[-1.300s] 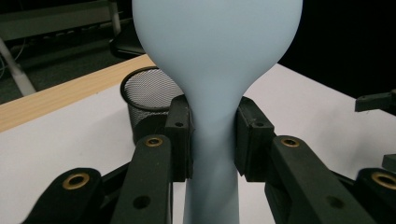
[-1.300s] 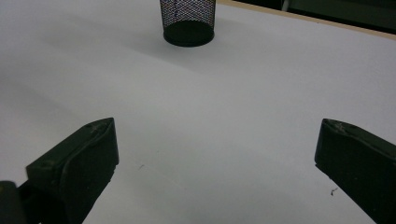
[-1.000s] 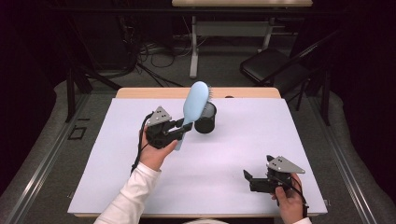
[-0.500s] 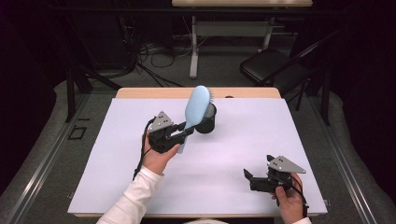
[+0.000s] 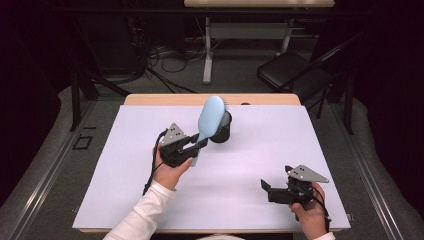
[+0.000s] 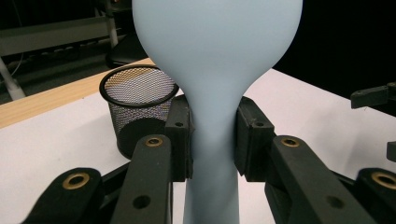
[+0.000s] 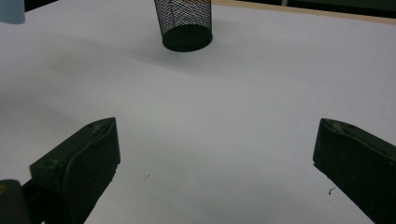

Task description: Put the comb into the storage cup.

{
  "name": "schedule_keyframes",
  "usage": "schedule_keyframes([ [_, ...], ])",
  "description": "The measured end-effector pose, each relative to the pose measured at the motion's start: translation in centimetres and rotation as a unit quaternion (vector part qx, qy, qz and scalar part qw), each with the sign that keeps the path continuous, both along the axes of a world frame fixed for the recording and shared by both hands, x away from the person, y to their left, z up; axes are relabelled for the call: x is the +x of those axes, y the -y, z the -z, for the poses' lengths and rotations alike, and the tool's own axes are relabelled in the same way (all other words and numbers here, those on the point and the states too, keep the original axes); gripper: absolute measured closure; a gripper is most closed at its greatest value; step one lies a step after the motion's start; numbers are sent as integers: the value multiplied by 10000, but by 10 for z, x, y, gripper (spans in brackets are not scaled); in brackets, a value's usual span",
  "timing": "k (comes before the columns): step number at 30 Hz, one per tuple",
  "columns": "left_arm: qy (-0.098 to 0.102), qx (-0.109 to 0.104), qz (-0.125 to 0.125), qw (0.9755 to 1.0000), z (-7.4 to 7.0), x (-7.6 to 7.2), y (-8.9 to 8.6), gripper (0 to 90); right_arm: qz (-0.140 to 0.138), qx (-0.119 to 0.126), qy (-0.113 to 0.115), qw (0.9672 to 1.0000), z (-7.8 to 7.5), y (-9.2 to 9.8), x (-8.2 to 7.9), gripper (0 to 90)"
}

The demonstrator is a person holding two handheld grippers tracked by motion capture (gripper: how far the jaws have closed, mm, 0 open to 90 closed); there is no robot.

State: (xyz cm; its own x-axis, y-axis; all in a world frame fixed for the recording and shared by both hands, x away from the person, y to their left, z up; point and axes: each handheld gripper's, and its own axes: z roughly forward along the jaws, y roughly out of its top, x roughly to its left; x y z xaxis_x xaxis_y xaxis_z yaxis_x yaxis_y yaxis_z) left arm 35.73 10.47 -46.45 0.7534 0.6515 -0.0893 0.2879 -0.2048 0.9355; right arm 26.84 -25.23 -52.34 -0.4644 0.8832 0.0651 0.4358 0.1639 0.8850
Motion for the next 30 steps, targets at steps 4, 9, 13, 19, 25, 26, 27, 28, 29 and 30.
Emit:
schedule_keyframes([
  [4,49,-12,-7,10000,1,-2,1,702,242,69,-20,9997,-1,-1,1,3],
  [9,75,-27,-19,10000,2,-3,2,702,399,59,-229,9989,0,0,1,13],
  [13,81,-9,-27,10000,3,-3,2,702,413,152,-243,9987,1,1,0,47],
  [19,105,-20,-42,9999,4,-4,3,702,123,167,-60,9998,-4,2,-4,62],
  [25,133,16,-94,9999,4,-4,2,702,-98,436,-181,9988,-13,1,-3,95],
  [26,154,-9,-110,9998,4,-4,2,702,-120,485,-247,9984,-14,2,-2,97],
  [27,152,-3,-103,9998,4,-4,2,702,-147,476,-322,9982,-15,2,0,102],
  [28,155,0,-104,9998,4,-5,2,702,-160,398,-357,9984,-17,1,1,102],
  [29,163,-4,-110,9998,4,-5,2,702,-156,335,-326,9988,-19,1,2,103],
  [30,176,-29,-105,9998,4,-5,2,702,-162,304,-272,9990,-22,0,3,108],
])
